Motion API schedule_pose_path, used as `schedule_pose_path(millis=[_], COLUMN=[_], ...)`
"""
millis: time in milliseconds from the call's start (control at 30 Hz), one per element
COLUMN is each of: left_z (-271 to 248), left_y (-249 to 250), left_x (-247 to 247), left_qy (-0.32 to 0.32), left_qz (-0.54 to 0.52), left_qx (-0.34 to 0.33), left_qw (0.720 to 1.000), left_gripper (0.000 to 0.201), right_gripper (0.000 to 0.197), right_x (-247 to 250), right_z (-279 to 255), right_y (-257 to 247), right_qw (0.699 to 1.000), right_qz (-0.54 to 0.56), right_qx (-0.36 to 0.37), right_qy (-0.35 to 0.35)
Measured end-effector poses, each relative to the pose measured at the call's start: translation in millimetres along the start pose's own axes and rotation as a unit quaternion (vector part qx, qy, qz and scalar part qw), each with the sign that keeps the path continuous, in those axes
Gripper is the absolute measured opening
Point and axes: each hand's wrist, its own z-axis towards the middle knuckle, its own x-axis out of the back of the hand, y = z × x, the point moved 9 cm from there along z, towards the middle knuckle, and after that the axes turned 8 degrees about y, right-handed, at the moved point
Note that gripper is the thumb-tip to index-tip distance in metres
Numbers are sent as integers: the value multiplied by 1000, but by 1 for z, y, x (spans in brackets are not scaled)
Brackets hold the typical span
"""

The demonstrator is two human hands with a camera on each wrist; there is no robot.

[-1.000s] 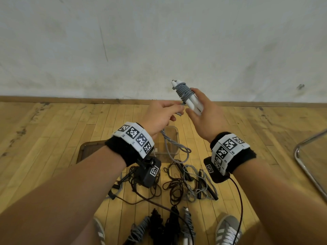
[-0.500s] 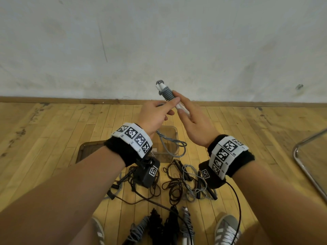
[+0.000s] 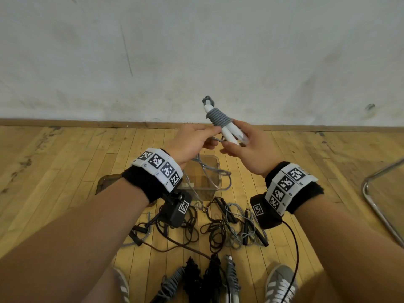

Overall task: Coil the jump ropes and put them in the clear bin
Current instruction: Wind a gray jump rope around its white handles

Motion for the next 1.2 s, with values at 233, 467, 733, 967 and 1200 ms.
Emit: schedule_pose_path(millis=[233, 467, 733, 967, 1200], left_z=[0, -3, -3, 8, 5], left_y=[-9, -15, -11, -14, -16], left_x=[7, -3, -8, 7, 6], left_qy=[18, -32, -35, 37, 55], left_qz=[6, 41, 62, 42, -48], left_qx=[73, 81, 49, 34, 78], left_qw=[997, 995, 996, 998, 994], left_gripper=[19, 21, 21, 19, 19], right_gripper=[62, 60, 51, 54, 50], right_x=[4, 10, 14, 12, 3], right_z=[-1, 2, 3, 5, 6], right_y=[4, 6, 4, 3, -2], right_qw=[993, 991, 986, 977, 973], right_qz=[-103, -109, -138, -194, -205], right_qx=[19, 9, 18, 45, 67], right_qy=[47, 71, 93, 82, 77])
